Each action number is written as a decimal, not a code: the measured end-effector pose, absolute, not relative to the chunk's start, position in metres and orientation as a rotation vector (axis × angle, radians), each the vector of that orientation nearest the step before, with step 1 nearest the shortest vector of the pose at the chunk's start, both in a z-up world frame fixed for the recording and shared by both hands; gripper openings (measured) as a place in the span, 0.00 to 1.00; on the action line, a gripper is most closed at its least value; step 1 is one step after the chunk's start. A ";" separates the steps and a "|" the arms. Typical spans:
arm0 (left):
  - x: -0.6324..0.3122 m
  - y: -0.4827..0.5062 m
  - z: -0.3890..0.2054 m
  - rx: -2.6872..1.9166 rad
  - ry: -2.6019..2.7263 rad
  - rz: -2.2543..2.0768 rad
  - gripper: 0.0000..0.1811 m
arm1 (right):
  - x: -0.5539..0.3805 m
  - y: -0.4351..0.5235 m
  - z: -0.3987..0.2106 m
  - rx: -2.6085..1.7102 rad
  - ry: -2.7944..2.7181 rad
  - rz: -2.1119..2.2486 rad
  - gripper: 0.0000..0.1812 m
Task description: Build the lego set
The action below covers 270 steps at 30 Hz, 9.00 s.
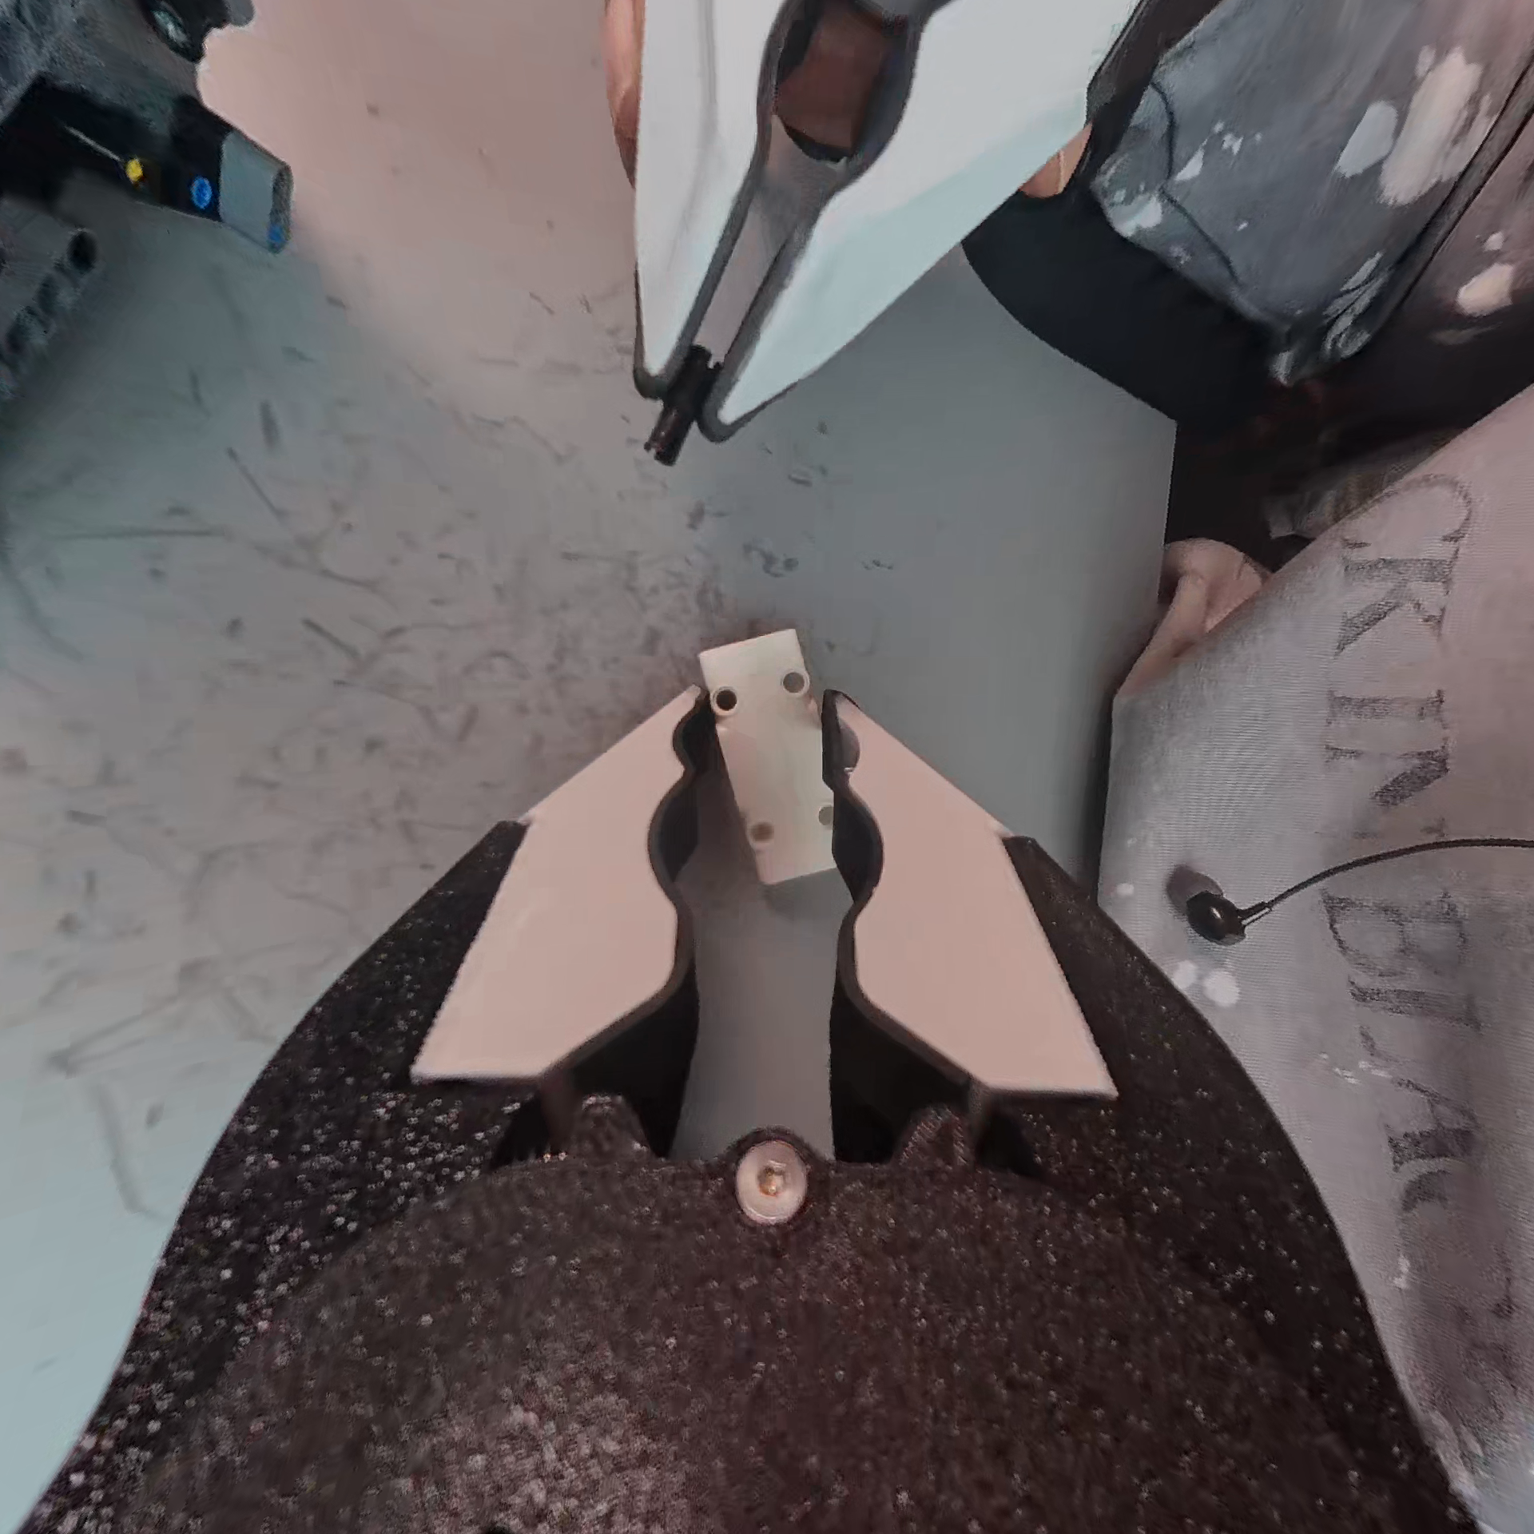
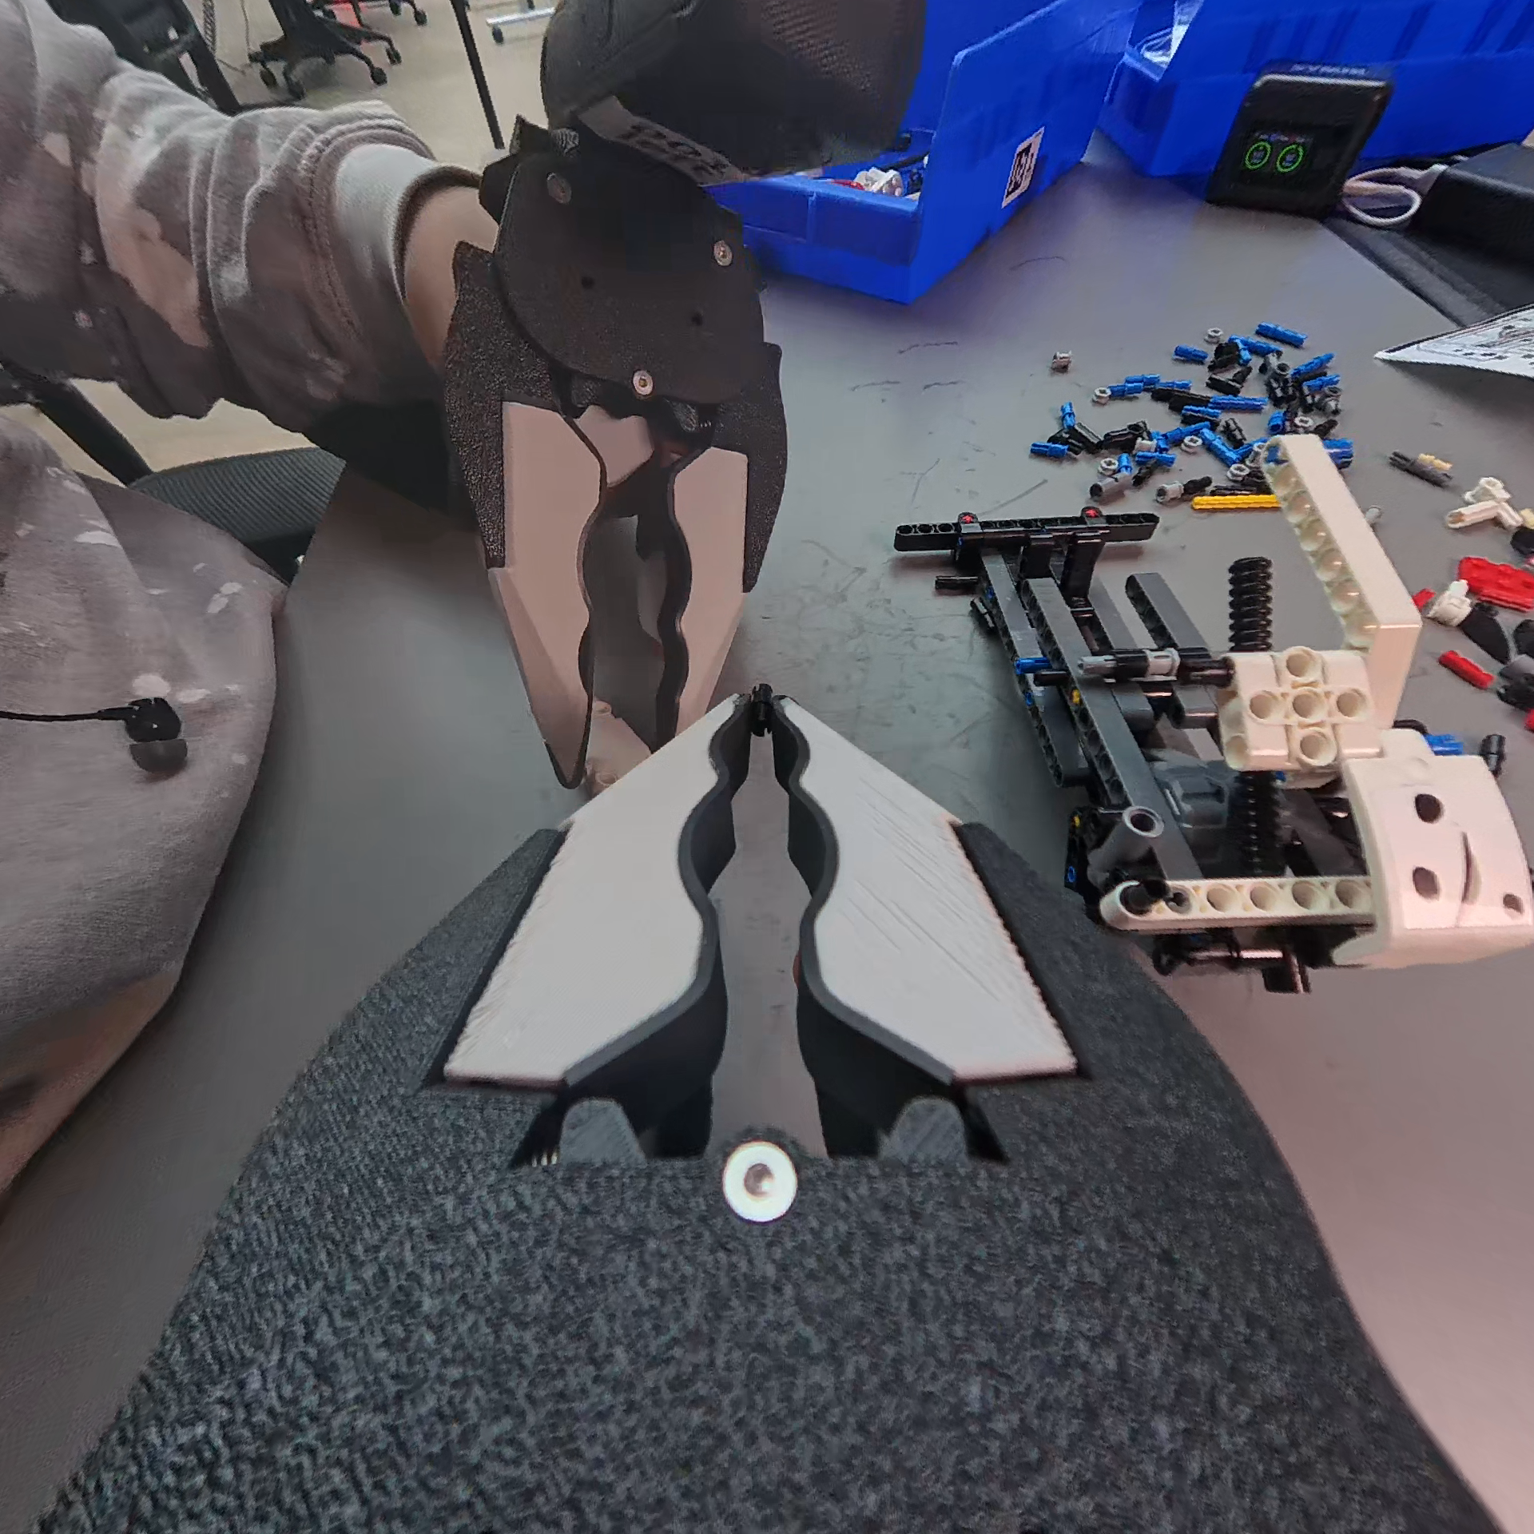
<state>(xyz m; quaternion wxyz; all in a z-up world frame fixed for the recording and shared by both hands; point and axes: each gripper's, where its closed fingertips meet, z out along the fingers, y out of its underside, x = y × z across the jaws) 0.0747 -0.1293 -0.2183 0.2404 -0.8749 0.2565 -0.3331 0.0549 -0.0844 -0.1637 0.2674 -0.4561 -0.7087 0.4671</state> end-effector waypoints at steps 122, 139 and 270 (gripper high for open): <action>0.043 -0.090 -0.211 -2.057 1.125 -0.440 0.28 | 0.126 -0.049 -0.208 -1.506 -2.044 0.582 0.17; 0.039 -0.119 -0.193 -1.876 1.213 -0.531 0.31 | 0.079 -0.115 -0.204 -1.928 -1.845 1.243 0.15; 0.063 -0.124 -0.219 -2.055 1.124 -0.477 0.05 | 0.066 -0.125 -0.192 -1.180 -2.619 0.527 0.03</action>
